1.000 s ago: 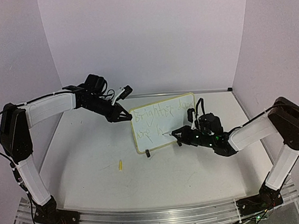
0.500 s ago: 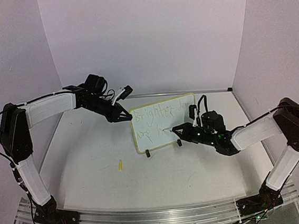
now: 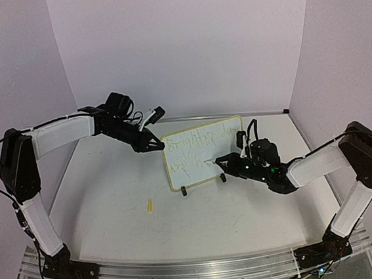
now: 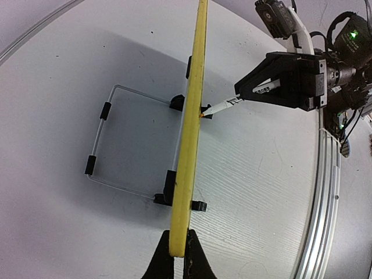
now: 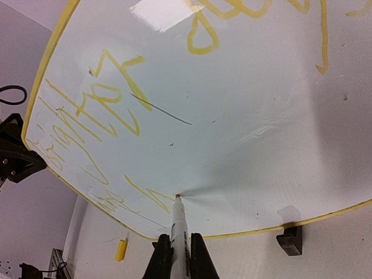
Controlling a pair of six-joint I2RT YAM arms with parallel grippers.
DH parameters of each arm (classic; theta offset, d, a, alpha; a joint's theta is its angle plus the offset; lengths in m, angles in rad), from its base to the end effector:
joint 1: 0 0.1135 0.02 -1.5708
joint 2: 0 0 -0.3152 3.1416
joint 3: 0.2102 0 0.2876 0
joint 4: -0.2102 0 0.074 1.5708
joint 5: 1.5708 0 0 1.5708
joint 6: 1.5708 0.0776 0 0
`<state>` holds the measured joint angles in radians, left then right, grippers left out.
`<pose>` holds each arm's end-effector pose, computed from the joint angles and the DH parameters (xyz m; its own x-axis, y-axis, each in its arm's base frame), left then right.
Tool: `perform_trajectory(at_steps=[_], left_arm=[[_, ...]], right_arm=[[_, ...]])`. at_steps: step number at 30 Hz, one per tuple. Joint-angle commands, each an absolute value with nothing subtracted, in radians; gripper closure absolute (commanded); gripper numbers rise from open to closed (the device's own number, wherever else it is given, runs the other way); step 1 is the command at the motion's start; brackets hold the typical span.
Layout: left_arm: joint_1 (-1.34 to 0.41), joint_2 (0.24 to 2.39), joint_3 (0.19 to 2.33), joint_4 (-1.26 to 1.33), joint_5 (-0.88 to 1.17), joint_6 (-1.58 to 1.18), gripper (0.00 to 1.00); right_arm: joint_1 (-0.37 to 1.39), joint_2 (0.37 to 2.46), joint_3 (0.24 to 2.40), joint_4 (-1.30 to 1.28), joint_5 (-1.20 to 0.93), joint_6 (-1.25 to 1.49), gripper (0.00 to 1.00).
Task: Write a sentence on the whiteboard
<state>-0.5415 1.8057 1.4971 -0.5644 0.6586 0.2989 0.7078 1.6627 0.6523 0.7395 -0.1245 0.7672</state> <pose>0.3753 -0.2812 0.2881 -0.4083 0.5173 -0.7521 0.9049 0.3377 -0.2590 0.2937 0.2640 0.1806 -0.6573 0.3441 -0.6705 -0.3887 0.6075 0.6927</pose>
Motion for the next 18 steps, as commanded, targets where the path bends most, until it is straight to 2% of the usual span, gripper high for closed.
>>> perform_trajectory(at_steps=[1,9,18], left_arm=[[-0.546,1.775,1.499,-0.557,0.644,0.328,1.0],[-0.546,1.776,1.5,-0.555,0.647,0.328,1.0],[-0.546,1.776,1.5,-0.557,0.646,0.327,1.0]], right_arm=[[0.704,1.627,0.64,0.742,-0.024,0.78,1.0],[0.703,1.579,0.647,0.727,-0.015,0.76,1.0],[0.704,1.627,0.708,0.727,-0.097,0.737,1.0]])
